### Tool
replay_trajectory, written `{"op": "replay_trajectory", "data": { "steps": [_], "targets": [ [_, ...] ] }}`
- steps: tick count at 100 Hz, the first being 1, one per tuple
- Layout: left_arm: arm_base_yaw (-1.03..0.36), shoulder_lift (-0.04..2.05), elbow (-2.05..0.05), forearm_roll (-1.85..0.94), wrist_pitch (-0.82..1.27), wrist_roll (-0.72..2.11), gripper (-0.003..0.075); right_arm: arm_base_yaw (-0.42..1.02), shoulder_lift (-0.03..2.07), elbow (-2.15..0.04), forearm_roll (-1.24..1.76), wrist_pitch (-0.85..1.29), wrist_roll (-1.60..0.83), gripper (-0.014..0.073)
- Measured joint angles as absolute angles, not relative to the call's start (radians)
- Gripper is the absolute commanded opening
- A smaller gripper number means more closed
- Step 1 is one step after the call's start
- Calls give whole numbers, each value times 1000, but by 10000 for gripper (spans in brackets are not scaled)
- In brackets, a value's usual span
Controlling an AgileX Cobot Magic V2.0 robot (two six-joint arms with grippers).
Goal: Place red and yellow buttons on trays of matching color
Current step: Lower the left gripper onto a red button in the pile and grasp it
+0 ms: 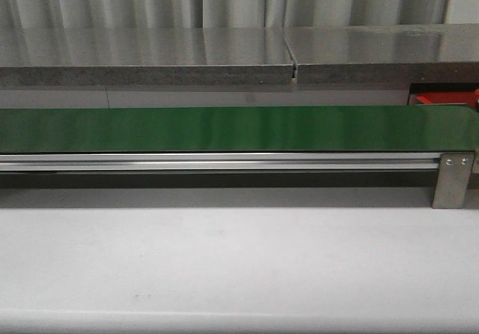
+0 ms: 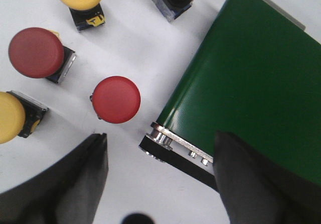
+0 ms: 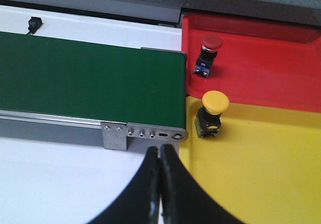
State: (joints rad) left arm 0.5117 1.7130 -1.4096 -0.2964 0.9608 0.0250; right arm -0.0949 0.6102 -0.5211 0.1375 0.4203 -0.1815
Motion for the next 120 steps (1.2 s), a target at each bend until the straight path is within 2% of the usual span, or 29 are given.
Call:
{"op": "replay_trajectory", "data": {
  "steps": [57,87,94,114,120],
  "targets": [
    [514,1935,-1487,-231,1013,-118,439,-95,610,-521,138,420,-182,-68],
    [514,1984,-1488,-243,950,-135,435,-95,610,-521,138,420,-182,-68],
    [514,1997,-1488,-243,943,-135,394,-95,610,-521,138,420,-182,-68],
    [514,2011,-1489,-245,922,-137,186,-95,610,-521,138,420,-182,-68],
    [514,2011,-1494,-245,923,-137,150,-95,610,-521,138,420,-182,-68]
  ]
}}
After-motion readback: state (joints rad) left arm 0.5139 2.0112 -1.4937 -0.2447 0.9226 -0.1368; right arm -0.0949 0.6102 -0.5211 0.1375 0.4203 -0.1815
